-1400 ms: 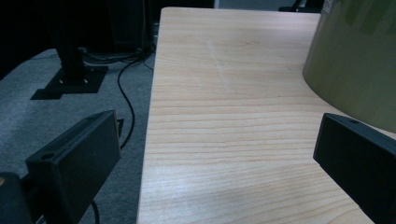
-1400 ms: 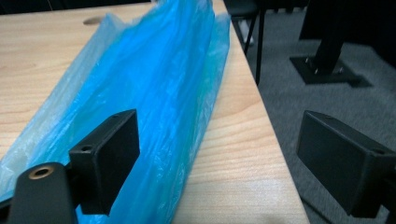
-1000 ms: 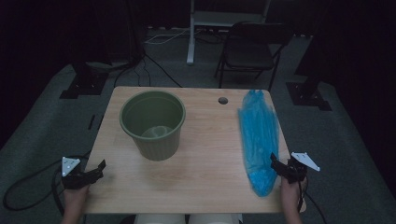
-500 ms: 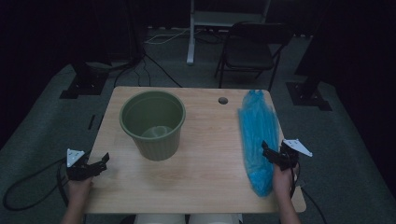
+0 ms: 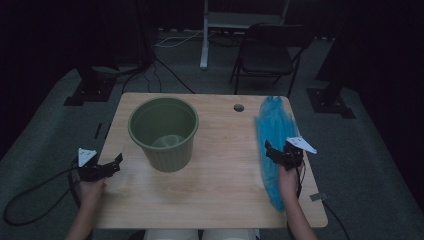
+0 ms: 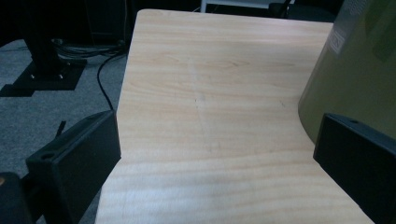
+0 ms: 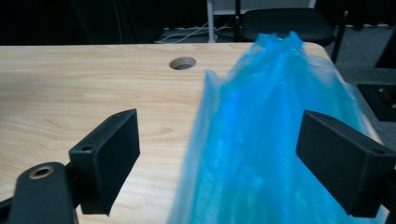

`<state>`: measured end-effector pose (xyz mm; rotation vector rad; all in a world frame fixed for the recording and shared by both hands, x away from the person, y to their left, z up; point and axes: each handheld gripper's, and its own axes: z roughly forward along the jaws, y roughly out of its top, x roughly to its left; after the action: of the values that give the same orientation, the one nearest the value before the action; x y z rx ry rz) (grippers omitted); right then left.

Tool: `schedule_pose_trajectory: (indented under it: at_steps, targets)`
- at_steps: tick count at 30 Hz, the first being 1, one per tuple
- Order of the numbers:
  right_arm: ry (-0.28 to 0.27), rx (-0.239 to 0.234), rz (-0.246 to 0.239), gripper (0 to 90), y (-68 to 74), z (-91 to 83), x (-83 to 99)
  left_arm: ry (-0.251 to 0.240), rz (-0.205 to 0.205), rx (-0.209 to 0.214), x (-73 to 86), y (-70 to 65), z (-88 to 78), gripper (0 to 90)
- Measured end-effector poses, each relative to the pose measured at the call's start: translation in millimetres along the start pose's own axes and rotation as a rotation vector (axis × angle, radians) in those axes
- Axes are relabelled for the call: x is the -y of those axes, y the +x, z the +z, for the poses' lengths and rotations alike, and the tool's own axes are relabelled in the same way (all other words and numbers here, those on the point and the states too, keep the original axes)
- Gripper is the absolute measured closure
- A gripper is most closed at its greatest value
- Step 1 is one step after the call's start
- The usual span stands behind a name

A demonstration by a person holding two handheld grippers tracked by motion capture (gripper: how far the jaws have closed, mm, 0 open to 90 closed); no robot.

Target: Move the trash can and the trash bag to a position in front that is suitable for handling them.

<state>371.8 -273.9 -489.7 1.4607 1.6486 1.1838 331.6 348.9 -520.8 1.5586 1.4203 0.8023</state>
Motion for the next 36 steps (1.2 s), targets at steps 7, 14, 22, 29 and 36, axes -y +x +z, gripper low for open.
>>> schedule_pose_trajectory:
  at_steps: [7, 14, 22, 29, 36]
  targets:
    - [0.006, -0.046, -0.021, 13.1, 23.4, 21.6, -3.5, -0.003, 0.013, 0.009, -10.5, -4.0, 9.8, 1.2]
    - [0.026, -0.098, -0.028, 13.1, 47.3, 47.4, -4.1, -0.007, 0.007, 0.014, -15.4, -5.9, 19.5, 1.2]
    - [0.052, -0.147, -0.050, 13.1, 79.6, 74.1, -7.8, 0.007, 0.025, 0.030, -19.9, -9.7, 31.1, 1.2]
    - [0.075, -0.192, -0.069, 13.1, 108.5, 94.8, -9.9, 0.016, 0.020, 0.033, -24.1, -10.5, 41.4, 1.2]
    - [0.084, -0.225, -0.072, 13.1, 133.4, 111.3, -13.2, 0.013, 0.040, 0.031, -36.3, -11.7, 51.2, 1.2]
